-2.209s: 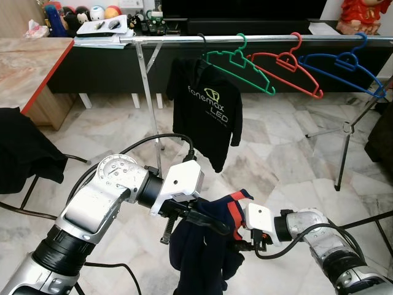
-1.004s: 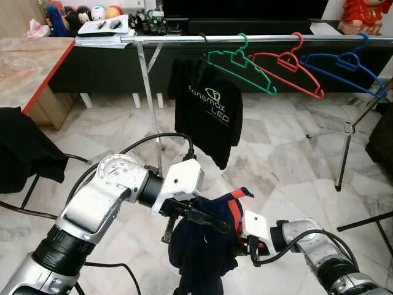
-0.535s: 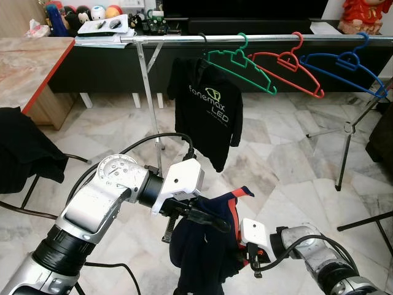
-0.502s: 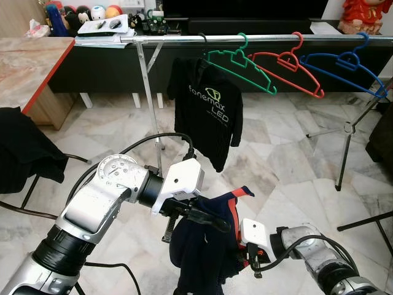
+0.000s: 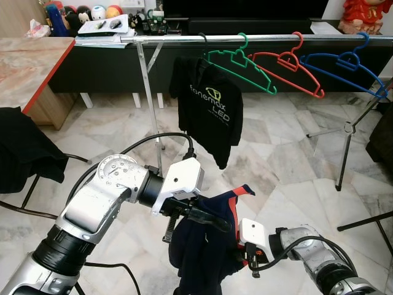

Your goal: Hang hanger

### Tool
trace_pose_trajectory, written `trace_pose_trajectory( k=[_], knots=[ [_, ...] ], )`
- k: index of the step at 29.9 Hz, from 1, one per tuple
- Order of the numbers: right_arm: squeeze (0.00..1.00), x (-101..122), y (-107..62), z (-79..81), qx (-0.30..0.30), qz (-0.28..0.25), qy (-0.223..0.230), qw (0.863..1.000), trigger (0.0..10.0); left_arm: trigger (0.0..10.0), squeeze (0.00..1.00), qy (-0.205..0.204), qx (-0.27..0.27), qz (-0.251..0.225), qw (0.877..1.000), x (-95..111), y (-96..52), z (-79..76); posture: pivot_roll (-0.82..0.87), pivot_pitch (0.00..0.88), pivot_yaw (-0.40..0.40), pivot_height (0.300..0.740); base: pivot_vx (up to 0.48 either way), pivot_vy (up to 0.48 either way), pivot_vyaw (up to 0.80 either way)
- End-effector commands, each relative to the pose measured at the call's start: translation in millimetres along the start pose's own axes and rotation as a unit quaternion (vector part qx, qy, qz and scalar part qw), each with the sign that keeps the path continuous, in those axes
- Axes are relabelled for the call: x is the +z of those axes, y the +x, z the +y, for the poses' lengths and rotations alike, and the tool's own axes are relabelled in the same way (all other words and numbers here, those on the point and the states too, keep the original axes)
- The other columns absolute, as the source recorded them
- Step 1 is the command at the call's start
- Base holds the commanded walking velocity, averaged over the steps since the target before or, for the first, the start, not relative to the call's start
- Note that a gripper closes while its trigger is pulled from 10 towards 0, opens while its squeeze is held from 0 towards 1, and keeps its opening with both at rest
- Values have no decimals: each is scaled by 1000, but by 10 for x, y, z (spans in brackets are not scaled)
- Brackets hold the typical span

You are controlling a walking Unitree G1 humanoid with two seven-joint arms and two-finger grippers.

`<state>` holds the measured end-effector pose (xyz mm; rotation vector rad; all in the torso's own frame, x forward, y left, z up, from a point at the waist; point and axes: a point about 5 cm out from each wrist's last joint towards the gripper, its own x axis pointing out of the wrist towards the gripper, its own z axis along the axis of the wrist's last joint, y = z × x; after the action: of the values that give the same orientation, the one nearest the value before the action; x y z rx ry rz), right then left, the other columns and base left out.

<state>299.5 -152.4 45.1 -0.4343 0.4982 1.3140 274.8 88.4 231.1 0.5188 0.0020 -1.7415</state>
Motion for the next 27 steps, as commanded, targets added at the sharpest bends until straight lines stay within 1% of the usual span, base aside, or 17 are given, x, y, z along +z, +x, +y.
trace_pose_trajectory(
  k=[1, 2, 3, 4, 5, 6, 7, 9, 10, 11, 13, 14, 15, 21, 23, 25, 27],
  knots=[
    [0, -145, -1, 58, -9, 30, 16, 999, 0, 10000, 0, 32, 5, -9, 999, 154, -29, 46, 93, 168, 31, 740, 0, 0, 0],
    [0, -155, -6, 39, -26, 36, 16, 999, 0, 10000, 0, 31, 10, -9, 999, 149, -33, 51, 91, 169, 31, 740, 0, 0, 0],
    [0, -164, -21, -6, -61, 46, 14, 997, 0, 10000, 0, 31, 19, -11, 999, 144, -39, 58, 89, 170, 30, 740, 0, 0, 0],
    [0, -191, -53, -61, -101, 67, 14, 992, 0, 10000, 0, 28, 30, -13, 999, 138, -51, 65, 90, 171, 29, 740, 0, 0, 0],
    [0, -211, -77, -98, -128, 82, 14, 988, 0, 10000, 0, 27, 37, -14, 999, 134, -59, 68, 90, 171, 29, 740, 0, 0, 0],
    [0, -246, -125, -146, -161, 111, 7, 981, 0, 10000, 0, 23, 46, -14, 999, 119, -79, 68, 91, 172, 28, 740, 0, 0, 0],
    [0, -269, -166, -181, -182, 131, 2, 975, 0, 10000, 0, 19, 53, -12, 998, 101, -98, 65, 91, 172, 28, 740, 0, 0, 0],
    [0, -284, -229, -239, -214, 150, 0, 965, 0, 10000, 0, 11, 67, -8, 998, 61, -127, 58, 90, 175, 27, 740, 0, 0, 0],
    [0, -282, -250, -260, -225, 152, 4, 962, 0, 10000, 0, 8, 73, -6, 997, 42, -138, 56, 90, 175, 27, 740, 0, 0, 0],
    [0, -282, -250, -260, -225, 152, 4, 962, 0, 10000, 0, 8, 73, -6, 997, 42, -138, 56, 90, 175, 27, 740, 0, 0, 0],
    [0, -258, -293, -310, -241, 159, 0, 957, 0, 10000, 0, 0, 95, 7, 995, -40, -166, 52, 84, 175, 25, 740, 0, 0, 0],
    [0, -249, -302, -321, -243, 160, -2, 957, 0, 10000, 0, -2, 100, 10, 995, -62, -173, 51, 83, 175, 24, 740, 0, 0, 0],
    [0, -209, -318, -353, -247, 156, -7, 956, 0, 10000, 0, -12, 117, 12, 993, -108, -185, 52, 81, 177, 20, 740, 0, 0, 0],
    [0, -116, -331, -414, -259, 136, -6, 956, 0, 10000, 0, -19, 139, 12, 990, -162, -191, 60, 79, 177, 12, 740, 0, 0, 0],
    [0, -102, -360, -459, -287, 138, 1, 948, 0, 10000, 0, -19, 168, 11, 986, -189, -196, 102, 78, 176, 9, 740, 0, 0, 0],
    [0, -106, -383, -484, -305, 147, 0, 941, 0, 10000, 0, -20, 182, 12, 983, -205, -203, 119, 77, 177, 7, 740, 0, 0, 0],
    [0, -114, -426, -519, -330, 163, -5, 930, 0, 10000, 0, -25, 193, 12, 981, -230, -211, 123, 76, 178, 5, 740, 0, 0, 0]
  ],
)
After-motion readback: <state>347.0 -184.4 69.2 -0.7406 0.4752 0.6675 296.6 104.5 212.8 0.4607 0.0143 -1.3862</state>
